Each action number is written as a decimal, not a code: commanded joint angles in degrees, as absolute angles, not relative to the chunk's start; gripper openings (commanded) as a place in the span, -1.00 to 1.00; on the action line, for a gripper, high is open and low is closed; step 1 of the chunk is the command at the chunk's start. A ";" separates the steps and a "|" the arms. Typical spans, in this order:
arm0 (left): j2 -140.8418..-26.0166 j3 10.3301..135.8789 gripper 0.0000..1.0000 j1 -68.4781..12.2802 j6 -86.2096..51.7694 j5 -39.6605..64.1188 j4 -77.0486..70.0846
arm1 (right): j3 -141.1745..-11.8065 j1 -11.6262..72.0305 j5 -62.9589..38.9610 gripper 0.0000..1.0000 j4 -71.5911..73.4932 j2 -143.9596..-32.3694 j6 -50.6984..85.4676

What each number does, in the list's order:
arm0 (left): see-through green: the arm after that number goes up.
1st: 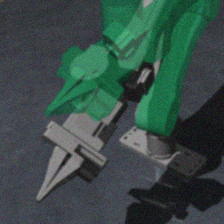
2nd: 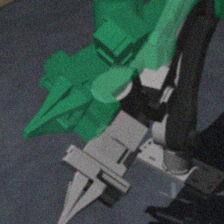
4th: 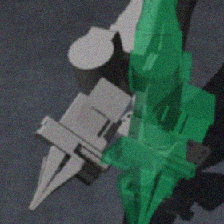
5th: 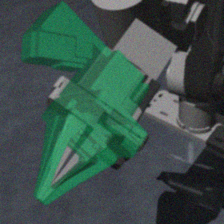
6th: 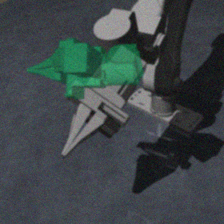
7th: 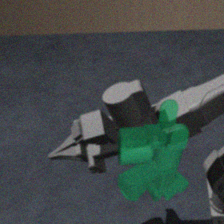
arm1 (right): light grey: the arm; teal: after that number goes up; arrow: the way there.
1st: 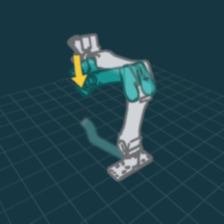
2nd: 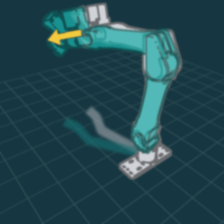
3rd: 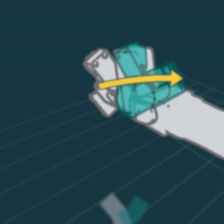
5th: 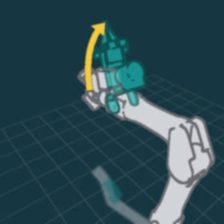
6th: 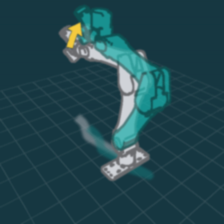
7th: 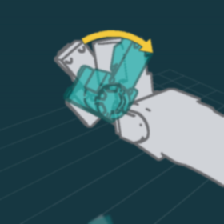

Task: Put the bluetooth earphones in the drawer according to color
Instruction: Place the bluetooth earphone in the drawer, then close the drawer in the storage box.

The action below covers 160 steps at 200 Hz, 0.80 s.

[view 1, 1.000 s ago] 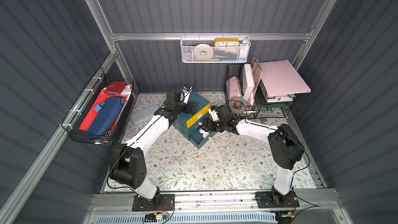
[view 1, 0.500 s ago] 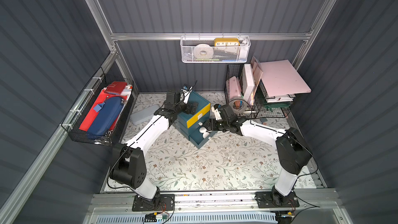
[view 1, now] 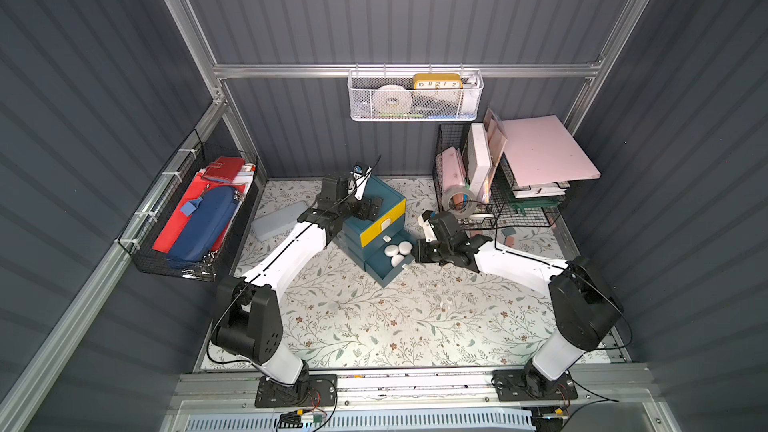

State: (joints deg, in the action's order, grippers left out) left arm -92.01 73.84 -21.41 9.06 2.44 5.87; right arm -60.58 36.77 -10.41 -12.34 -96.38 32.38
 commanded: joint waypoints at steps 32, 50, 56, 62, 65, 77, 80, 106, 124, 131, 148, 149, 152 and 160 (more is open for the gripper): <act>-94.66 71.73 0.99 -22.41 11.43 1.26 18.02 | -57.74 36.90 -11.69 -1.00 -7.66 -97.04 36.98; -94.75 71.73 0.99 -22.41 11.46 1.18 18.02 | -57.89 36.88 -11.87 -1.00 -7.11 -97.97 37.65; -94.75 71.80 0.99 -22.41 11.43 1.21 18.02 | -57.83 36.84 -11.87 -1.00 -6.79 -98.23 37.87; -94.75 71.78 0.99 -22.41 11.45 1.23 18.02 | -57.75 36.85 -11.82 -1.00 -6.53 -98.55 38.16; -94.81 71.72 0.99 -22.41 11.51 1.23 18.02 | -57.74 36.83 -11.76 -1.00 -6.33 -98.67 38.27; -94.83 71.67 0.99 -22.41 11.51 1.18 17.95 | -57.66 36.85 -11.69 -1.00 -5.58 -99.37 38.91; -94.88 71.68 0.99 -22.41 11.51 1.11 17.93 | -57.63 36.83 -11.69 -1.00 -5.40 -99.54 39.12; -95.01 71.63 0.99 -22.41 11.60 0.97 17.91 | -57.66 36.74 -12.24 -1.00 -4.49 -101.03 40.23; -95.10 71.62 0.99 -22.41 11.60 0.97 17.93 | -57.58 36.67 -12.89 -1.00 -3.38 -101.68 40.86; -95.10 71.68 0.99 -22.41 11.56 0.97 17.93 | -57.49 36.68 -12.88 -1.00 -2.74 -101.80 41.16; -95.10 71.59 0.99 -22.41 11.60 1.05 17.93 | -57.30 36.59 -13.05 -1.00 -0.66 -102.42 42.19; -95.10 71.61 0.99 -22.41 11.60 1.05 17.93 | -57.35 36.53 -13.07 -1.00 -0.59 -102.50 42.23; -95.10 71.57 0.99 -22.37 11.60 1.01 17.93 | -57.43 36.48 -13.29 -1.00 -0.33 -102.63 42.39; -95.18 71.58 0.99 -22.41 11.60 0.97 17.93 | -57.78 36.42 -13.62 -1.00 0.17 -103.05 42.77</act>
